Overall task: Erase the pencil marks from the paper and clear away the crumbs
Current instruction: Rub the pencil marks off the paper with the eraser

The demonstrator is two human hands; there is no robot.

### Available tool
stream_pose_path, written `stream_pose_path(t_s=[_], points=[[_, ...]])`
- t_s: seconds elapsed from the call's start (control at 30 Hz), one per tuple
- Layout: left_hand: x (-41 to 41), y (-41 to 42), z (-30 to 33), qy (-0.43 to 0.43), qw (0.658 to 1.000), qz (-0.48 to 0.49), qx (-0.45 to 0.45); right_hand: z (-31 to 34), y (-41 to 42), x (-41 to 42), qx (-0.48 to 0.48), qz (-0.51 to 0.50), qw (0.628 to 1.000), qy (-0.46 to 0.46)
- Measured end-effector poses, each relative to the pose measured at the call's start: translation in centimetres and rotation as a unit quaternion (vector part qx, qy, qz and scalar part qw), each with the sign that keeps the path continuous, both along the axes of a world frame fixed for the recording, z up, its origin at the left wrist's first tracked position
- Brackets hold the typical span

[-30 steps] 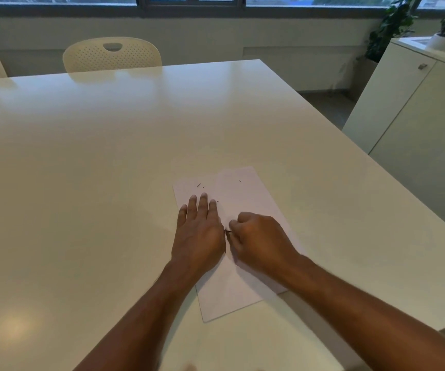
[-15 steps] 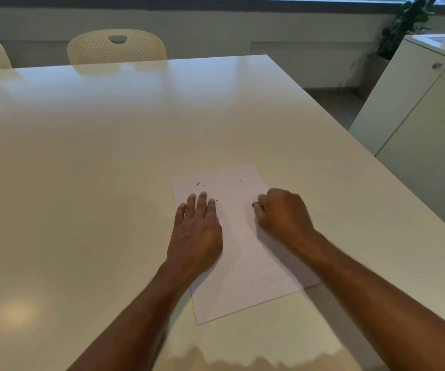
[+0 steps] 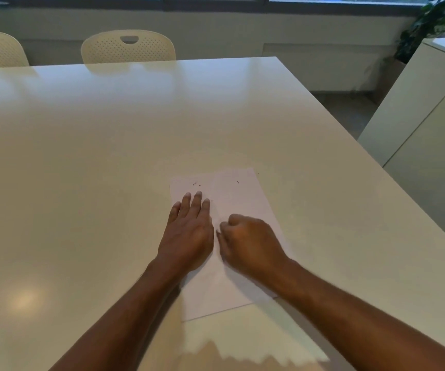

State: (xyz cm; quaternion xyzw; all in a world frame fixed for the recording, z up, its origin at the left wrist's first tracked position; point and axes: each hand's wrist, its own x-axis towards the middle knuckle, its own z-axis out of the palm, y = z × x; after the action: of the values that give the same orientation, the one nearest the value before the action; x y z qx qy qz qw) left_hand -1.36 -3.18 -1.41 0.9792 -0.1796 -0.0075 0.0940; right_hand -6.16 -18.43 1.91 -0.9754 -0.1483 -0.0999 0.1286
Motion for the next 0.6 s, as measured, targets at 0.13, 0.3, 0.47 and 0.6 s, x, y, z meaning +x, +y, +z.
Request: stream_pose_path(t_s=[0.13, 0.3, 0.47, 0.6], points=[[0.0, -0.1, -0.2, -0.02, 1.0, 0.006, -0.014, -0.9, -3.8, 3.0, 0.061, -0.113, 0.992, -0.012], [0.2, 0.3, -0.3, -0.029, 0.996, -0.004, -0.089, -2.1, -4.0, 1.9, 0.152, -0.142, 0.978, -0.031], [0.4, 1.4, 0.5, -0.027, 0.949, 0.06, -0.309, -2.5, -4.2, 2.3, 0.163, -0.145, 0.976, -0.015], [-0.1, 3.7, 1.2, -0.129, 0.937, 0.05, -0.321, -2.5, -4.2, 2.4, 0.167, -0.145, 0.975, -0.011]])
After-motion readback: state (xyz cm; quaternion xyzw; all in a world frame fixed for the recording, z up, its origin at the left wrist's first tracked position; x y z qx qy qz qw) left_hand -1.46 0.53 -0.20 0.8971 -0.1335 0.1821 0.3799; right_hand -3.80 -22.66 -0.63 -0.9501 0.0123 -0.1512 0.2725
